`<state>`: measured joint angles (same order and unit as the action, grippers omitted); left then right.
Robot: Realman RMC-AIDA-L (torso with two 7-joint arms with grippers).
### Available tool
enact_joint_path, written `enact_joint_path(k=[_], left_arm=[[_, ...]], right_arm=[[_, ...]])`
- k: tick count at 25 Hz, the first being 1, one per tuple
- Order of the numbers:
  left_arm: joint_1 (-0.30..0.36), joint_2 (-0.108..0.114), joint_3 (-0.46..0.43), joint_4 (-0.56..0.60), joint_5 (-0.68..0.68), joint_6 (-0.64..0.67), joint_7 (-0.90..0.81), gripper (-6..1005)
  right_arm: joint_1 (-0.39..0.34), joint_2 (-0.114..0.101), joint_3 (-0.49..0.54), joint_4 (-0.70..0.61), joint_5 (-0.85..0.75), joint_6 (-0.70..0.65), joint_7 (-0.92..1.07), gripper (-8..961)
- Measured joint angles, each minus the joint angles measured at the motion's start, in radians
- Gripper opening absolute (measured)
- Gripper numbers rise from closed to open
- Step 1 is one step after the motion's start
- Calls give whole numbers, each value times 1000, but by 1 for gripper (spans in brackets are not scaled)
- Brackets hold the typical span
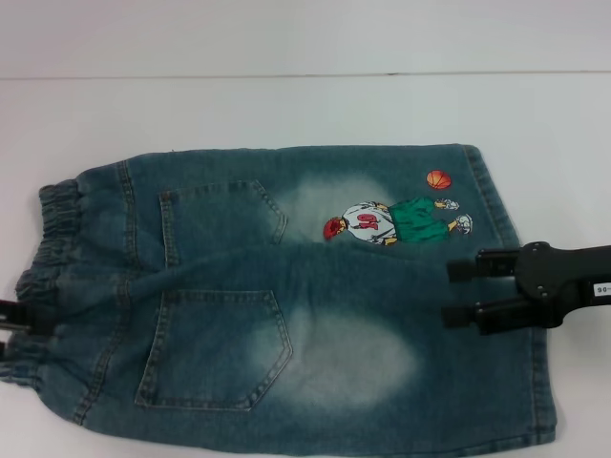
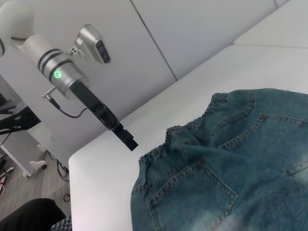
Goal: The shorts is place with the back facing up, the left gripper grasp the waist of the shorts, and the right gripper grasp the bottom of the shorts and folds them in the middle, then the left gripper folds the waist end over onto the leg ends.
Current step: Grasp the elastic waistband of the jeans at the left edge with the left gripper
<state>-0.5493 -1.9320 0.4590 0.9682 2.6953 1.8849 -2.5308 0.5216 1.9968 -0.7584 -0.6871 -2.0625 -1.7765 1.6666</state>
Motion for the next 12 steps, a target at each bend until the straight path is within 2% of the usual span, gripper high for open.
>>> enact_joint_path(k=[12], left_arm=[[-36,-6,17,-59,132,-102,-21,808]], right_arm=[[23,6,-54,14,-2,42,-1,898]])
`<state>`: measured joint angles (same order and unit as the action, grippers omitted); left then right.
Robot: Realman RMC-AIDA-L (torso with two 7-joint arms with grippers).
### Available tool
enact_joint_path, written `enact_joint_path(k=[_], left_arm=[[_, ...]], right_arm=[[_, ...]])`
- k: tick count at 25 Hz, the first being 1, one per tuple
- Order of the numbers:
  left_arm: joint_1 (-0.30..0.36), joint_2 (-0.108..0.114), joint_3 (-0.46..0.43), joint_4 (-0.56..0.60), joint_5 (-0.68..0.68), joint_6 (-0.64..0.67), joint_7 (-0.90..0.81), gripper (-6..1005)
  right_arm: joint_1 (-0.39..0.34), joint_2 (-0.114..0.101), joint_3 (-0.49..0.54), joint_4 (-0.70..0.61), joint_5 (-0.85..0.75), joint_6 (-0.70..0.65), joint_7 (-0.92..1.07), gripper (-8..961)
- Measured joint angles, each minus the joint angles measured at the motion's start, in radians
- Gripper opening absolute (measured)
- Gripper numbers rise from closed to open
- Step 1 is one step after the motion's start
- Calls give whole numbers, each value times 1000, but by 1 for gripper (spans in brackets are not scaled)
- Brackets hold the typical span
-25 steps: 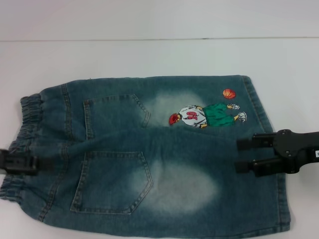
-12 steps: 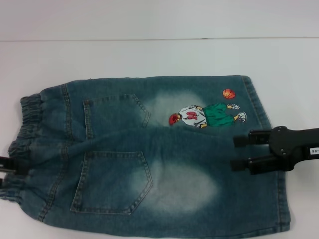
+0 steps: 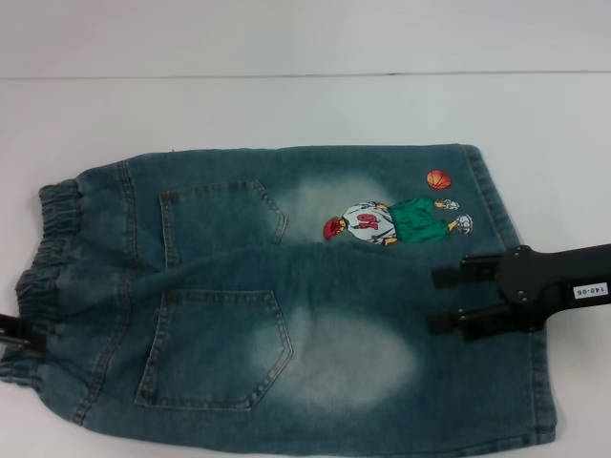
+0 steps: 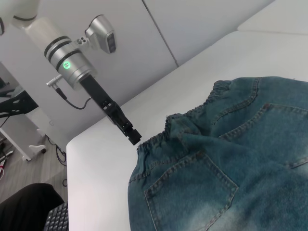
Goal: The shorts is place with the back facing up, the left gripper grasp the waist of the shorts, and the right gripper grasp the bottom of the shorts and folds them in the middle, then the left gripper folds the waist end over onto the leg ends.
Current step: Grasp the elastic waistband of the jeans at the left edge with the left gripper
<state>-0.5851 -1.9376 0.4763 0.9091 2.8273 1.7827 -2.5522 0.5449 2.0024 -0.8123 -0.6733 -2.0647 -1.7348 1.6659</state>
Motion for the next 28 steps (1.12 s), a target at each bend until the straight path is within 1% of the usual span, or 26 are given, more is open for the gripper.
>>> enact_joint_path(k=[6,17,28], left_arm=[[-4,1,35,-17,11,-33,-10,796],[-26,1,50,-62,26,-66,-12,773],[-58,-1,49,-81,18,-50,-9,750]], right_arm=[[1,0,-1,0,0,8,0,898],[12,-1,-1,0,0,19,-1,899],[15,-9,7,0,0,22,-2,899]])
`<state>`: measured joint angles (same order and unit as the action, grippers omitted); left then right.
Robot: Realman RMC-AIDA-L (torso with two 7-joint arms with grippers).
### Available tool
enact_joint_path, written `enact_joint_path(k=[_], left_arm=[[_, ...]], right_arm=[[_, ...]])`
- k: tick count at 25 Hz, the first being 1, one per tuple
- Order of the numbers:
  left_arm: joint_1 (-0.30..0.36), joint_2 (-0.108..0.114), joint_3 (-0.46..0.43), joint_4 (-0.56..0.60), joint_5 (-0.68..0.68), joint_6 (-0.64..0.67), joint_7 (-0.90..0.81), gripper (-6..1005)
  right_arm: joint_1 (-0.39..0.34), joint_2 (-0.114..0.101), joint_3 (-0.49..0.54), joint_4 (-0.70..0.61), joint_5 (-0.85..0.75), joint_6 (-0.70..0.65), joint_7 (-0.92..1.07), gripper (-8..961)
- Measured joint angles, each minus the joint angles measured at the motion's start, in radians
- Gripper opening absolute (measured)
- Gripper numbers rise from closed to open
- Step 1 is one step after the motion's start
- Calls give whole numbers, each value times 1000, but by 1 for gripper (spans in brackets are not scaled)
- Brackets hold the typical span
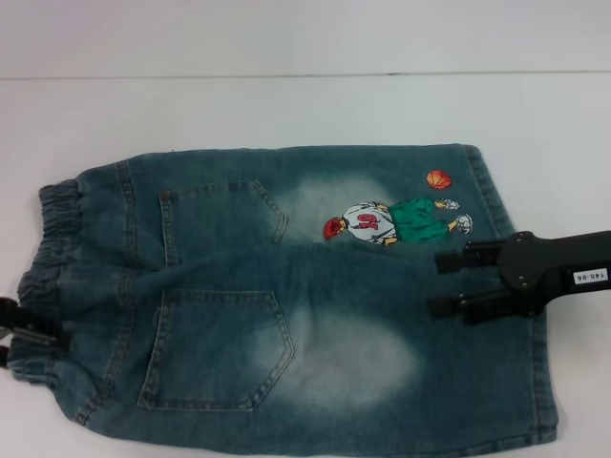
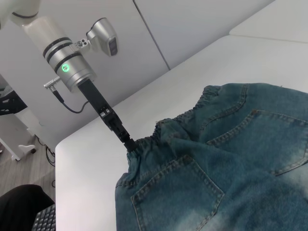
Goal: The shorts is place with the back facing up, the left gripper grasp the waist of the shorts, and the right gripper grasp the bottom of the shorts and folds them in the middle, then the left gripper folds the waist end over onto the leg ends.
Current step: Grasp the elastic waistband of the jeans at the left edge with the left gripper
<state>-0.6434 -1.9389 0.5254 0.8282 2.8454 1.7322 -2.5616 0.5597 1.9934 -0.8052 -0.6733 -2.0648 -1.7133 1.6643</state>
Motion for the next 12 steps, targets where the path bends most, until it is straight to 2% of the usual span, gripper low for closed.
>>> enact_joint_path(k=[10,12], left_arm=[[-3,-3,1,5,-1,-1,33,730],[-2,-4,1,5,-1,1,34,672]], right_arm=[[-2,-2,1,0,0,8,0,899],[-2,-1,1,0,0,8,2,899]])
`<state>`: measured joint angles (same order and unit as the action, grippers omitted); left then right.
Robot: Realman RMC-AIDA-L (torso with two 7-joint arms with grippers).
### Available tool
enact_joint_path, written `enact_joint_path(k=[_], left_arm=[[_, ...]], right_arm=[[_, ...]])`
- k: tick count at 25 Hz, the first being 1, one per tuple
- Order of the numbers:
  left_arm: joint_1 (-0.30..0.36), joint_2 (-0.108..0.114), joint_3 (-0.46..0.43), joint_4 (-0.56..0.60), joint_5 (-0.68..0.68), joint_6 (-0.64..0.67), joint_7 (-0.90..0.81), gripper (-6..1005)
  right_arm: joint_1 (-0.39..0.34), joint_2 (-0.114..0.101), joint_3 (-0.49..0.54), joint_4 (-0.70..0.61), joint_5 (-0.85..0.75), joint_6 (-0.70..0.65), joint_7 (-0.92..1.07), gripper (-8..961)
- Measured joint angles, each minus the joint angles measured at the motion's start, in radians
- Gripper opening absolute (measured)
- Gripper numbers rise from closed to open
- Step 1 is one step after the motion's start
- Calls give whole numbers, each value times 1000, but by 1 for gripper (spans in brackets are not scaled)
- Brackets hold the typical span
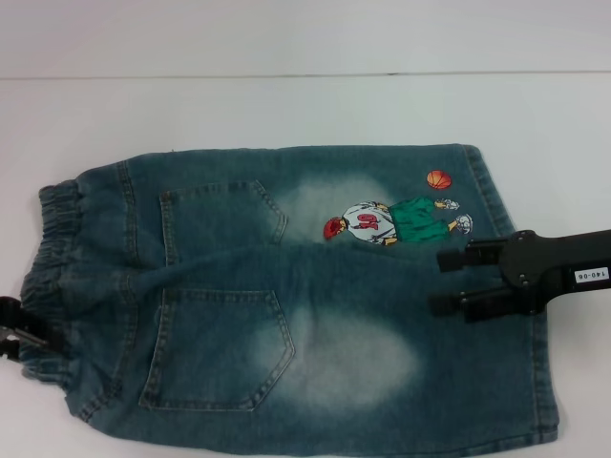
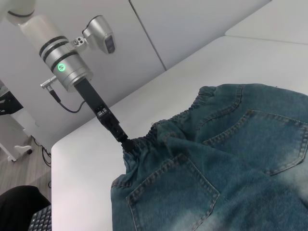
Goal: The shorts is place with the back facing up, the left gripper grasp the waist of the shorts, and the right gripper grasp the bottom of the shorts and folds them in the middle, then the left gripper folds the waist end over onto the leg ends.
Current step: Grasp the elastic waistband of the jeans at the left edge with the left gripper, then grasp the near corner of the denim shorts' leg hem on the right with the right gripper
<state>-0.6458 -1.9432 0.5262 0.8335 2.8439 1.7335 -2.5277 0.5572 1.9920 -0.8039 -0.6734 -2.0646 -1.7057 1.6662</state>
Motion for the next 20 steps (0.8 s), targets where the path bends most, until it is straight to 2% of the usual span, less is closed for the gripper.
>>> enact_joint_path(k=[6,14,17,20], left_arm=[[0,-3,0,1,0,1,1,498],[2,-7,0,-1,4,-5,1,176],[2,-8,0,1,4,-5,1,61],[1,-8,-4,9,2,1,1,42]], right_arm=[[0,-1,1,-2,2,-8,10,899],[-1,-12,31,-11,6,-15,57,899],[2,-27,57,-16,7,-30,93,899],[13,-50,73,-62,-6,-64,198,899]])
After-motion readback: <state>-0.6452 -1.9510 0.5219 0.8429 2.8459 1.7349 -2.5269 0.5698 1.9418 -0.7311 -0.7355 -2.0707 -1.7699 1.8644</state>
